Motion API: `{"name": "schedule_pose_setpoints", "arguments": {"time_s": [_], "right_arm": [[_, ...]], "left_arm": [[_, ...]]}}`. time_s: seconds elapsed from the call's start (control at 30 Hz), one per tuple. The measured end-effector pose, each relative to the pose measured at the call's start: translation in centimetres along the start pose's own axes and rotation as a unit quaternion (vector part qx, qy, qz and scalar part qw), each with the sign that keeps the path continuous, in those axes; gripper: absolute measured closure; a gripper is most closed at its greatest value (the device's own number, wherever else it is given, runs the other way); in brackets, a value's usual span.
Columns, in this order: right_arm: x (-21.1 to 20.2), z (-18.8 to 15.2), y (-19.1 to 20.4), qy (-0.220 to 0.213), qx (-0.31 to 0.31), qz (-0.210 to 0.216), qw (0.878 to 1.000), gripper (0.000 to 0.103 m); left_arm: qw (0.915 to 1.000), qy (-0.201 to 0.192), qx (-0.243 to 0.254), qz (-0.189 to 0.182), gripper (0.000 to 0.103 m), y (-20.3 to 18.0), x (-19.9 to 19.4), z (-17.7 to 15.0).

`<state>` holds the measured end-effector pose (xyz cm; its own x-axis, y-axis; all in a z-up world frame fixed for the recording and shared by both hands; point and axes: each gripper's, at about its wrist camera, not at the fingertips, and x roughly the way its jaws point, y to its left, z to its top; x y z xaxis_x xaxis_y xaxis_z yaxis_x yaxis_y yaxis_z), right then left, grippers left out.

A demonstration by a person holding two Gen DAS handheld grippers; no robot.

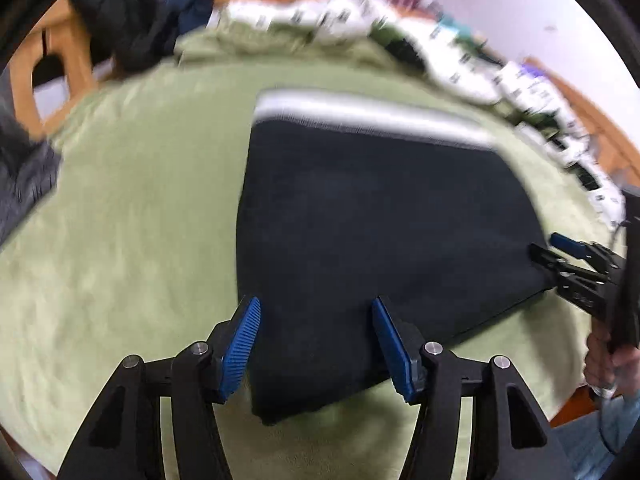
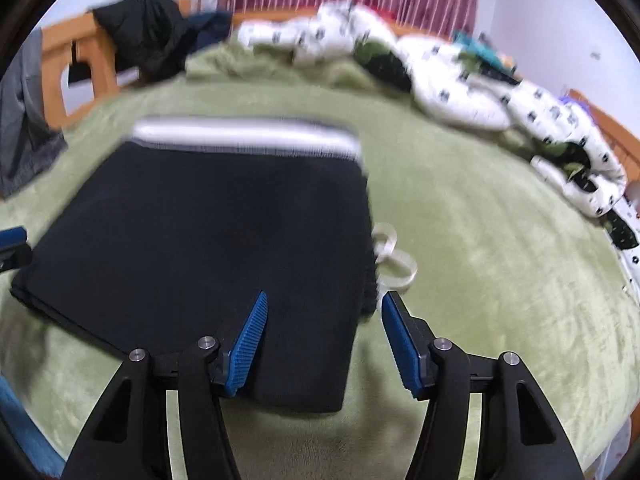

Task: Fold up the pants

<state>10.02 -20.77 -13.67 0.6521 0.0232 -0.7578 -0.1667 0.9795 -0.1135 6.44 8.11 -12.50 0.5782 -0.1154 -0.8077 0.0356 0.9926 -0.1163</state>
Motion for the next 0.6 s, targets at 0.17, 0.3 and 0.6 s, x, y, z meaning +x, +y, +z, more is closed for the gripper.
{"name": "schedule_pose_setpoints", "arguments": {"time_s": [0.17, 0.3, 0.6], "right_arm": [[0.7, -1.3, -0.4, 0.031, 0.038, 0.032, 0.998, 0.047], [-0.1, -0.5, -0.4, 0.035, 0.033, 0.035, 0.998, 0.046], [-2.2, 6.3, -0.9, -0.055, 0.04, 0.017, 0.998, 0.046]], "left_arm": [[0.9991, -0.005, 0.036, 0.021, 0.044, -1.3, -0.3, -1.6], [1.0, 0.006, 0.002, 0.002, 0.044, -0.3, -0.9, -0.9], [0.9977, -0.051, 0.037, 0.023, 0.043, -2.0, -2.1, 6.3]]}}
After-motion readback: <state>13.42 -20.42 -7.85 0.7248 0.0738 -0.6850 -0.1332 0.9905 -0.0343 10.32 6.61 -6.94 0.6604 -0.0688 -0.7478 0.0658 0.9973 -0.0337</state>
